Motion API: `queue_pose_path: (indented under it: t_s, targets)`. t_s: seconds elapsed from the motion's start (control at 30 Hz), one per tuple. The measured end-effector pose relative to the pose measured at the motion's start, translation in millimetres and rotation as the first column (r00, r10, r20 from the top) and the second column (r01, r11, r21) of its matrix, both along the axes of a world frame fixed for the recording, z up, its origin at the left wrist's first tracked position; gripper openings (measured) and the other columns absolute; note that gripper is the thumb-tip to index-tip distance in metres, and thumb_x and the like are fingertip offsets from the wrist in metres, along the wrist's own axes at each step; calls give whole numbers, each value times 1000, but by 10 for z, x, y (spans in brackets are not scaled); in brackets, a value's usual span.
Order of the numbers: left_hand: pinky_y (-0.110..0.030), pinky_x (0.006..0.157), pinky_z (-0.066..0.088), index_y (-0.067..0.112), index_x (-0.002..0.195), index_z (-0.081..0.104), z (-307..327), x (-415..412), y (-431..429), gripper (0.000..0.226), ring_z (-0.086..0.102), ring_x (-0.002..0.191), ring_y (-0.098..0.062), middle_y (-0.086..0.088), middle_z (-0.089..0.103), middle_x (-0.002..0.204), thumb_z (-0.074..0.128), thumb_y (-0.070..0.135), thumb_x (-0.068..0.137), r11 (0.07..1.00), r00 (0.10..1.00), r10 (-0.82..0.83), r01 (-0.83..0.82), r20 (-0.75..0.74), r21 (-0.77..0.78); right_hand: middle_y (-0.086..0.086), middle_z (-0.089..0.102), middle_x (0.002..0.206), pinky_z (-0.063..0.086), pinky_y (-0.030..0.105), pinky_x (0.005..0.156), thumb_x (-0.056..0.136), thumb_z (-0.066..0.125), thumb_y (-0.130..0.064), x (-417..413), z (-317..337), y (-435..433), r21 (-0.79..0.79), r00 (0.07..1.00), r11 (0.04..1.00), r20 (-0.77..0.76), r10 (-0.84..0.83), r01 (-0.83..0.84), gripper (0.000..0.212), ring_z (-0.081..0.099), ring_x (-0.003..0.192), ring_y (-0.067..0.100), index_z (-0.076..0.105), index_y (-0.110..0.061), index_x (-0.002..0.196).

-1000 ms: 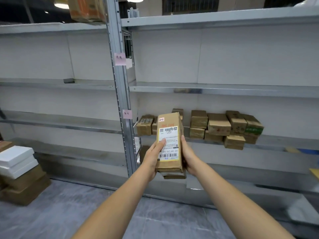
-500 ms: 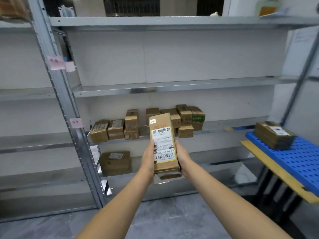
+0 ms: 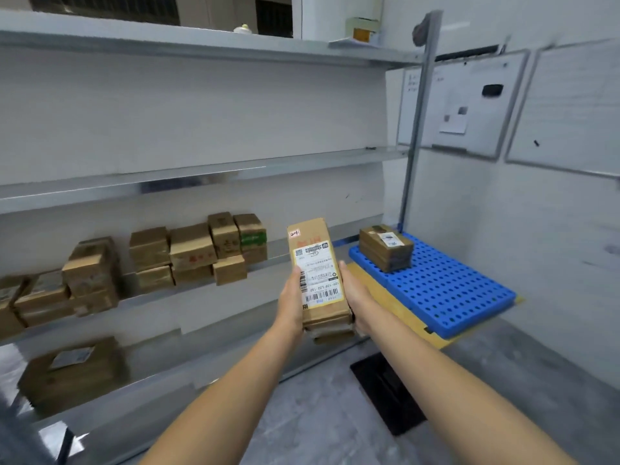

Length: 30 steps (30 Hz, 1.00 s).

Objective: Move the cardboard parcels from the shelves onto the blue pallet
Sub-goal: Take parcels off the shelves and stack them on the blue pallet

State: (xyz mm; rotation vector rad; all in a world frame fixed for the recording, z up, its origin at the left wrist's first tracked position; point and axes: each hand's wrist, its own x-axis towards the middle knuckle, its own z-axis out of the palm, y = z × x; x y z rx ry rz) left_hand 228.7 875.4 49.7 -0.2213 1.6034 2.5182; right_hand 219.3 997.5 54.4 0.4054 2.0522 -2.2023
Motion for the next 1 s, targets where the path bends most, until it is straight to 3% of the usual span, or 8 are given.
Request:
queue_pose_path:
  t_s: [0.13,0.2,0.33,0.47,0.57,0.73,0.8,1.0]
  targets:
    - [-34,79,59,12,128,62,30,-316,812,41,71,101,-27,-13,73,113,43,39,103,999,999,-46,46,-23,-29,-4,77,86,55,24,59,102,32,-50,-202,5,818,-42,999,998,-4,-48,48,48,74,79,11,71,-22,106]
    - [-33,74,59,13,126,63,15,-433,1161,39,73,95,-25,-10,75,107,44,38,103,997,998,-69,68,-12,-25,-4,77,84,54,21,54,102,33,-50,-289,-30,1169,-67,998,996,21,-62,63,47,74,75,10,72,-22,101]
    - [-31,69,57,20,119,66,-106,-646,1675,35,75,87,-20,-4,78,98,44,42,102,995,996,-90,91,20,-42,0,77,94,56,28,66,100,37,-53,-501,-140,1697,-70,995,994,66,-80,84,47,74,85,15,71,-21,106]
    - [-30,69,56,21,109,70,-210,-925,2028,50,76,84,-19,-3,78,92,31,53,103,989,991,-115,121,71,-90,-3,77,92,55,26,63,100,37,-50,-749,-302,2020,-45,988,988,53,-147,149,44,74,83,14,68,-21,112]
    - [-26,62,55,20,108,70,-288,-1213,2242,53,75,79,-17,-2,78,88,28,52,104,983,987,-133,142,85,-118,2,72,111,56,32,71,99,40,-47,-1020,-398,2230,-13,982,982,7,-190,190,43,70,98,19,57,-21,128]
    - [-28,64,56,24,105,71,-351,-1840,2575,52,76,83,-17,-2,79,91,28,53,103,972,978,-193,201,72,-125,0,76,96,56,27,59,95,50,-46,-1570,-430,2559,8,970,970,9,-241,241,32,75,82,14,68,-23,106]
    - [-28,66,56,25,102,71,-372,-2135,2729,52,75,82,-16,0,79,90,28,53,103,968,975,-213,220,68,-122,-1,77,93,57,29,64,96,49,-46,-1851,-434,2714,10,966,966,13,-258,258,34,75,82,15,72,-22,103]
    - [-32,82,57,28,116,68,-406,-3026,3186,53,73,95,-15,2,76,104,25,57,103,953,961,-273,276,35,-129,0,78,91,59,35,77,96,53,-45,-2675,-368,3189,73,947,945,25,-320,318,33,75,83,15,74,-20,99]
